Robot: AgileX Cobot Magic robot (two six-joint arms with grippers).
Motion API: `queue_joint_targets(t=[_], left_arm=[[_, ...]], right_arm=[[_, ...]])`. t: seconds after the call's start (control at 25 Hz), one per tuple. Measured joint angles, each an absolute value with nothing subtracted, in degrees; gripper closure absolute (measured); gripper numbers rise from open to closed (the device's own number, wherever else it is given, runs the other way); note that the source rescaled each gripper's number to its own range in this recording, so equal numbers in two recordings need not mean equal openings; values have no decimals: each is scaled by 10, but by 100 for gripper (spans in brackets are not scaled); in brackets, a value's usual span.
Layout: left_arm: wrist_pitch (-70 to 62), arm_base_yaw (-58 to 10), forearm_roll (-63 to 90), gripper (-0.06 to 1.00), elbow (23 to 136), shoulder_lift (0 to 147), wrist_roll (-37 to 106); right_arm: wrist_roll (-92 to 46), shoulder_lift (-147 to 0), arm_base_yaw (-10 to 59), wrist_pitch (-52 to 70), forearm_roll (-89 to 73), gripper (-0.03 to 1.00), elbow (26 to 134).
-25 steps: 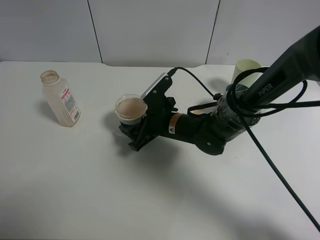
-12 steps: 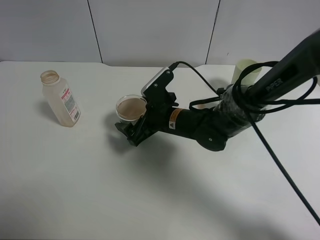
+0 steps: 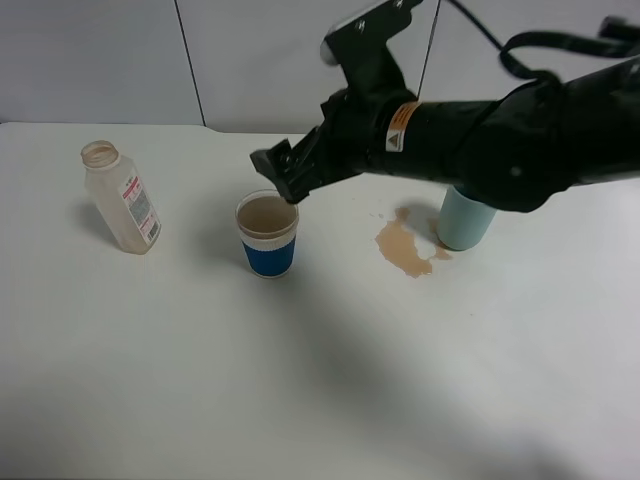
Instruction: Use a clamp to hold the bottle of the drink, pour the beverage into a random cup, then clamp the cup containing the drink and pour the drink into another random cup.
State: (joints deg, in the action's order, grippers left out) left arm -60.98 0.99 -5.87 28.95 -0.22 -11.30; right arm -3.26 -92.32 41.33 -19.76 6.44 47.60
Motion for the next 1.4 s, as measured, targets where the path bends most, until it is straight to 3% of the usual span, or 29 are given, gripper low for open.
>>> queue_joint_targets(t=[0.32, 0.72, 1.4], left_arm=[[-610, 10, -59, -6, 289, -2, -113], [-610, 10, -59, -6, 289, -2, -113], [-610, 10, -59, -6, 289, -2, -113]], right_arm=[[-75, -813, 375, -154, 54, 9, 477], [-89, -684, 214, -20, 35, 9, 477], [-91, -368, 22, 173, 0, 9, 477]])
